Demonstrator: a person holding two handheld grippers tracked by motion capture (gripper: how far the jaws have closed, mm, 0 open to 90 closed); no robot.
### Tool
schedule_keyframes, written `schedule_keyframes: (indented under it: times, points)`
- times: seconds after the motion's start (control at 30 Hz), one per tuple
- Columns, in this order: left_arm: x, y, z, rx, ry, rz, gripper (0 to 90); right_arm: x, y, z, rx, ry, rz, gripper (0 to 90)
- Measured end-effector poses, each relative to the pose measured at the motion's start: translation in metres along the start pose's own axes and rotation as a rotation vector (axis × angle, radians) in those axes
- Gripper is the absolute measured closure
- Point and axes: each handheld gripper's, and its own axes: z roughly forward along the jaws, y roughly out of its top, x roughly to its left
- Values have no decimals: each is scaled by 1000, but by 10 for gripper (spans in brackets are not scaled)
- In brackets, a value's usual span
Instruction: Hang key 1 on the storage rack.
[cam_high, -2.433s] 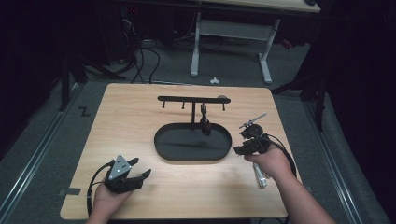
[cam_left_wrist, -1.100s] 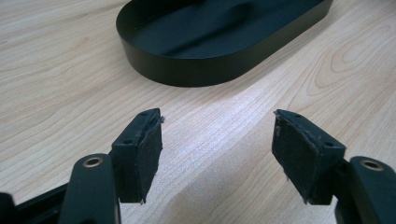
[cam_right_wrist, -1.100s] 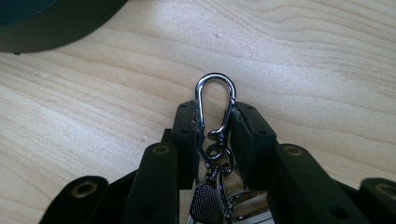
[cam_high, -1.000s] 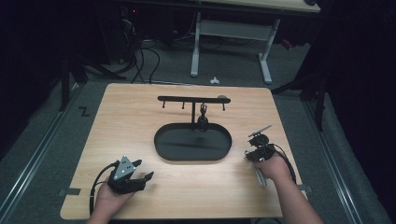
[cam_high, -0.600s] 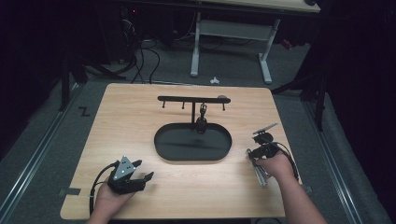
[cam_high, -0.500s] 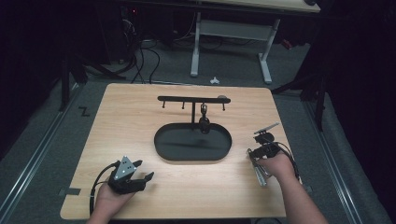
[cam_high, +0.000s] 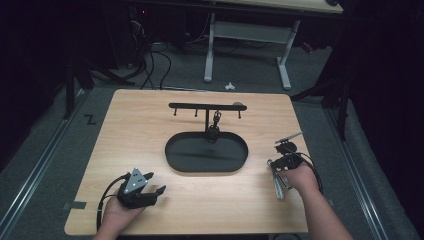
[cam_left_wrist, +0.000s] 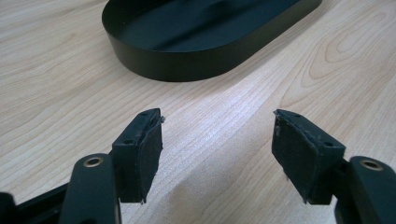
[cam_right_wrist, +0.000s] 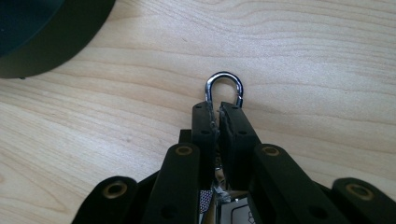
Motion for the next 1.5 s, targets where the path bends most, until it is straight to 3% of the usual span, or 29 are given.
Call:
schedule_keyframes:
  times: [0.17,0.3,0.37,0.47,0.57,0.83,0.93,1.1,1.23,1.27,1.3,1.5]
  points:
    - [-1,0,1,9,-5,9,340,0,-1,-1,-2,-6,0,850]
    - [-2,0,1,5,-5,6,340,4,0,0,-2,-35,-30,713]
    - [-2,-1,1,6,-6,4,340,8,1,2,26,-55,-53,687]
    - [-2,-1,2,12,-6,6,341,13,4,6,62,-92,-82,676]
    - [-1,-1,2,14,-6,9,341,14,6,7,58,-95,-85,688]
    - [-1,-1,1,10,-11,7,341,18,7,7,78,-78,-97,729]
    - [-2,-1,2,12,-14,12,341,22,7,7,76,-38,-96,743]
    - [-3,0,2,11,-18,14,341,26,7,7,68,-27,-104,757]
    - [-3,-1,1,12,-18,15,341,24,8,6,59,-13,-84,776]
    - [-2,-1,1,12,-18,15,341,23,8,4,33,-4,-75,842]
    - [-2,-1,1,11,-18,14,341,20,8,1,17,11,-48,846]
    - [-3,-1,1,15,-20,18,341,16,5,1,11,15,-32,844]
